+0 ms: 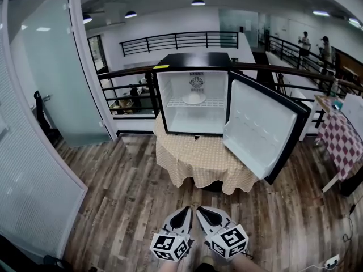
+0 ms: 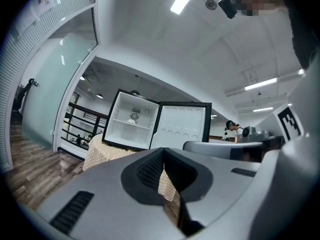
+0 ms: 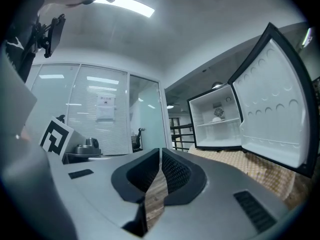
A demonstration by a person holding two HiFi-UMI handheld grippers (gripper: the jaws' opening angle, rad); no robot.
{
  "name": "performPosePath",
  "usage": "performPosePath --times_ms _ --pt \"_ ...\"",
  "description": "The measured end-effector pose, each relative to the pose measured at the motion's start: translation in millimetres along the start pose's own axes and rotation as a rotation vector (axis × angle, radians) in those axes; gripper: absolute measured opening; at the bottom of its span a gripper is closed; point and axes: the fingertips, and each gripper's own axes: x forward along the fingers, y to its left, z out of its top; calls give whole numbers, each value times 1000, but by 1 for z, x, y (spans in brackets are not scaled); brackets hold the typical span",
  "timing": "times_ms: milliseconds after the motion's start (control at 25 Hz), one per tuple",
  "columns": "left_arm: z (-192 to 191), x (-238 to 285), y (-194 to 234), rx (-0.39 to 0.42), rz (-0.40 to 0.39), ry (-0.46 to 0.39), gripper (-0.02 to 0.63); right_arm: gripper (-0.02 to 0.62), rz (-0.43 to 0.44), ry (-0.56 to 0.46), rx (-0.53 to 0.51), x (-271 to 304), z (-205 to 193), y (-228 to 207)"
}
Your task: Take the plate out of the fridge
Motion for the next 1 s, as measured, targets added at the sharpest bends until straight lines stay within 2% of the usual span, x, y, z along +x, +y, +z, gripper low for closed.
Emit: performPosePath --times_ms 520,1000 --pt "10 91 36 1 1 -9 8 37 5 -3 22 62 10 -77" --pt "9 118 60 -14 9 6 8 37 9 6 55 95 7 -95"
